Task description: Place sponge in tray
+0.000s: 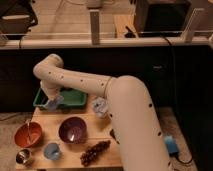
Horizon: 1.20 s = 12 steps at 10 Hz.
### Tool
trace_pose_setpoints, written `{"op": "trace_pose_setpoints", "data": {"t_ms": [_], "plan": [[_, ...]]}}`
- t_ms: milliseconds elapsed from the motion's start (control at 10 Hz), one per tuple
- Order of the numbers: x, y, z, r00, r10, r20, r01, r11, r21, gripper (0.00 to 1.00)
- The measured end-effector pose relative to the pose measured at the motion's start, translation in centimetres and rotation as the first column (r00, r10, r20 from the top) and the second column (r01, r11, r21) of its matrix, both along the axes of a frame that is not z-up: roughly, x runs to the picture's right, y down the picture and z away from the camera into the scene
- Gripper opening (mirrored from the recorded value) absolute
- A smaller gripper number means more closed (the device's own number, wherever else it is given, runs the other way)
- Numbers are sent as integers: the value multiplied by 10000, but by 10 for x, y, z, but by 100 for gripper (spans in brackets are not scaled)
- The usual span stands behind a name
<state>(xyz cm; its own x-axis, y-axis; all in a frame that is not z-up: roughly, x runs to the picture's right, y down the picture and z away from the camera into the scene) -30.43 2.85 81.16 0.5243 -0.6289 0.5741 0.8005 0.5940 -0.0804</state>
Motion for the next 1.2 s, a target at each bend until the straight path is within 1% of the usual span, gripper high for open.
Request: {"op": "trace_pose_setpoints", "data": {"t_ms": [200,300,400,600,700,900,1200], "plan": [[17,-13,7,9993,345,119,-351,9979,544,0],[21,-16,10,9988,444,219,-460,9959,779,0],[23,-20,12,9983,515,256,-536,9945,898,0],[27,-28,26,9978,584,309,-611,9935,960,0],[27,-31,29,9974,645,314,-672,9934,934,0],[29,-44,42,9959,857,283,-880,9918,931,0],[32,-58,50,9924,1186,318,-1212,9876,996,1]]}}
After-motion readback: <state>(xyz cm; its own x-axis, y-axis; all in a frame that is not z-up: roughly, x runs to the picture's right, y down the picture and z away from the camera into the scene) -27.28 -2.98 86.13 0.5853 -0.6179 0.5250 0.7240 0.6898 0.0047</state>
